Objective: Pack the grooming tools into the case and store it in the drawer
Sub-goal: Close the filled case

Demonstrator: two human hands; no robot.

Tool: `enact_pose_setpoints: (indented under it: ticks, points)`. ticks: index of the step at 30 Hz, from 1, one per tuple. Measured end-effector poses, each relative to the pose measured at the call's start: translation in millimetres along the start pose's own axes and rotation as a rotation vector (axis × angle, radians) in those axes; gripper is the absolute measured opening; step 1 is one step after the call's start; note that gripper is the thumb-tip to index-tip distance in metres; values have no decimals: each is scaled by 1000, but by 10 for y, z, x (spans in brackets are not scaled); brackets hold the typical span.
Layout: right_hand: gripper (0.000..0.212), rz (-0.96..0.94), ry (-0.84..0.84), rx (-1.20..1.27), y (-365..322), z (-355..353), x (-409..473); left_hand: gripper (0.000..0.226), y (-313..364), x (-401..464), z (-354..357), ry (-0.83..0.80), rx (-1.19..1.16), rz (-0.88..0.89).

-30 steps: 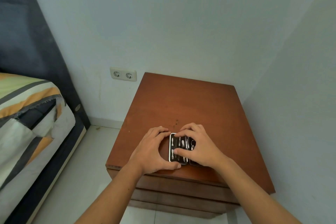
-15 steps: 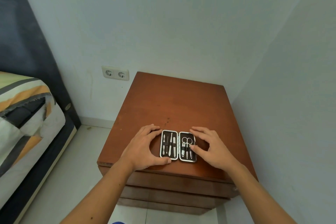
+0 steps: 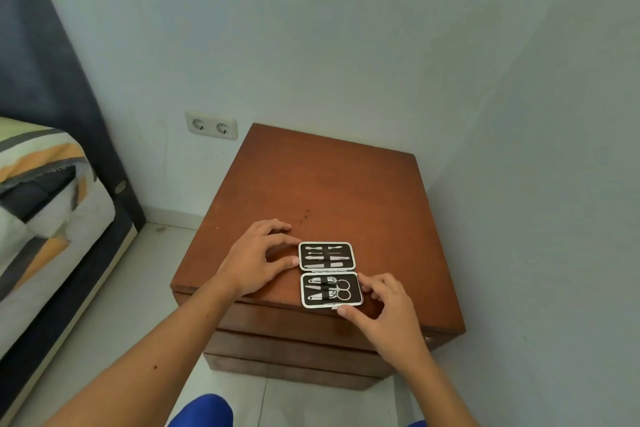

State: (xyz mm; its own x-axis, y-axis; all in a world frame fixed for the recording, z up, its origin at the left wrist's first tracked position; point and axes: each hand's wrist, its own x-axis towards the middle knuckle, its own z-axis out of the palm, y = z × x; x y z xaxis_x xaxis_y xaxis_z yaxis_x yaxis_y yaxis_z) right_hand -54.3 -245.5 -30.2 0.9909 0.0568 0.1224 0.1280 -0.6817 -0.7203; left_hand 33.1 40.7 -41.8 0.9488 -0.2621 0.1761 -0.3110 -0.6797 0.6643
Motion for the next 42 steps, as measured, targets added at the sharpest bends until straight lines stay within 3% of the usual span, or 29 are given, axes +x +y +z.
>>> enact_pose_setpoints:
  ticks: [6, 8, 14, 16, 18, 22, 25, 35, 42]
  points:
    - [52, 31, 102, -3, -132, 161, -122, 41, 1, 10, 0, -36, 50, 2]
    - [50, 30, 89, 10, -112, 126, -96, 46, -9, 3, 9, -42, 56, 1]
    - [52, 123, -165, 193, -4, -222, 253, 61, -8, -24, 14, -70, 28, -18]
    - [61, 108, -243, 169, 26, -346, 449, 76, 6, -69, 14, -84, -66, -44]
    - [83, 88, -351, 83, -3, -448, 628, 86, 60, -116, -12, -122, -140, -53]
    - [127, 60, -647, -170, -162, -513, 893, 118, 197, -183, -89, -234, -45, -43]
    - [134, 15, -692, -273, -213, -438, 975, 129, 178, -188, -70, -221, -9, -28]
    - [90, -24, -549, -78, -182, -416, 885, 121, 202, -213, -52, -200, -59, 30]
    - [31, -21, -365, 173, -196, -477, 579, 88, 312, -414, -26, -91, -143, 105]
